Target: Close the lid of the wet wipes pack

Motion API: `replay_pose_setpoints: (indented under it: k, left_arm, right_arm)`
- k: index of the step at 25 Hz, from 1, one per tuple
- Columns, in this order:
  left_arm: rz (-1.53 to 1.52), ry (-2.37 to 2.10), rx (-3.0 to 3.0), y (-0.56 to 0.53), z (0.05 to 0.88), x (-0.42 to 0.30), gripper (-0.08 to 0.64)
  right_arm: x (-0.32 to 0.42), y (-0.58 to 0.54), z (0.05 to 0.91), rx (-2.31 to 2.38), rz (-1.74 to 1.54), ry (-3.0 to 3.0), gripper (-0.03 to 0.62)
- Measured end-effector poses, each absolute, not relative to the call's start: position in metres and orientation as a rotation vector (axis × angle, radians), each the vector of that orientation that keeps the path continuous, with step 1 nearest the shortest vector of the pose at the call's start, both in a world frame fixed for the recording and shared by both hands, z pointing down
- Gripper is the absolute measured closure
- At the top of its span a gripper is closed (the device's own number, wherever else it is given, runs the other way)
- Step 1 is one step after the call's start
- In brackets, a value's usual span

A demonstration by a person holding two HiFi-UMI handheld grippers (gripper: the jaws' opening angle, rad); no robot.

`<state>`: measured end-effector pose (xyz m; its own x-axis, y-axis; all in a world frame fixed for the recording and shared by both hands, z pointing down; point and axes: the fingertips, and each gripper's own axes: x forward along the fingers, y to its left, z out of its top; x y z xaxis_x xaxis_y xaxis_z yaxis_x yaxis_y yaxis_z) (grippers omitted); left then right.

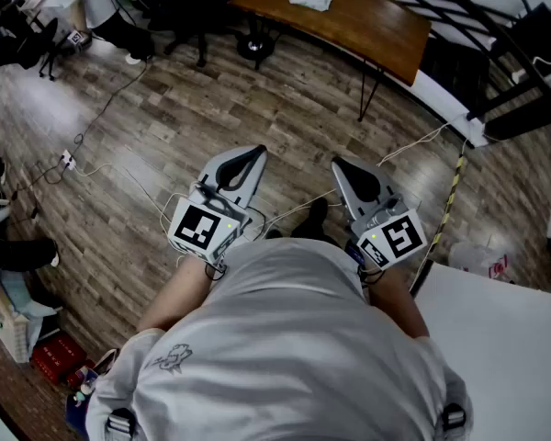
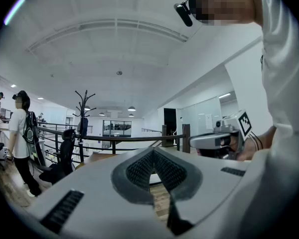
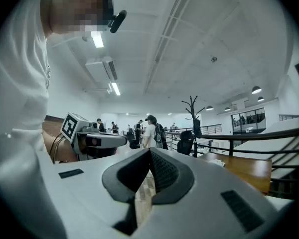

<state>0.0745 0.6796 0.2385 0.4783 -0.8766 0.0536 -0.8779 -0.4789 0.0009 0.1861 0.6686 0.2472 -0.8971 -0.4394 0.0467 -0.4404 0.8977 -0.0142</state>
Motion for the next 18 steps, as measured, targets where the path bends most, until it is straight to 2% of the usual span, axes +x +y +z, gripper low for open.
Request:
replay_pose_setpoints:
  k: [18]
  left_arm:
    - [0.126,-1.631,2.634,0.596,0.251,0.109,0.548]
  right_arm:
    - [0.246,0.577,0.266,0.728,0.075,-2.994,0.560]
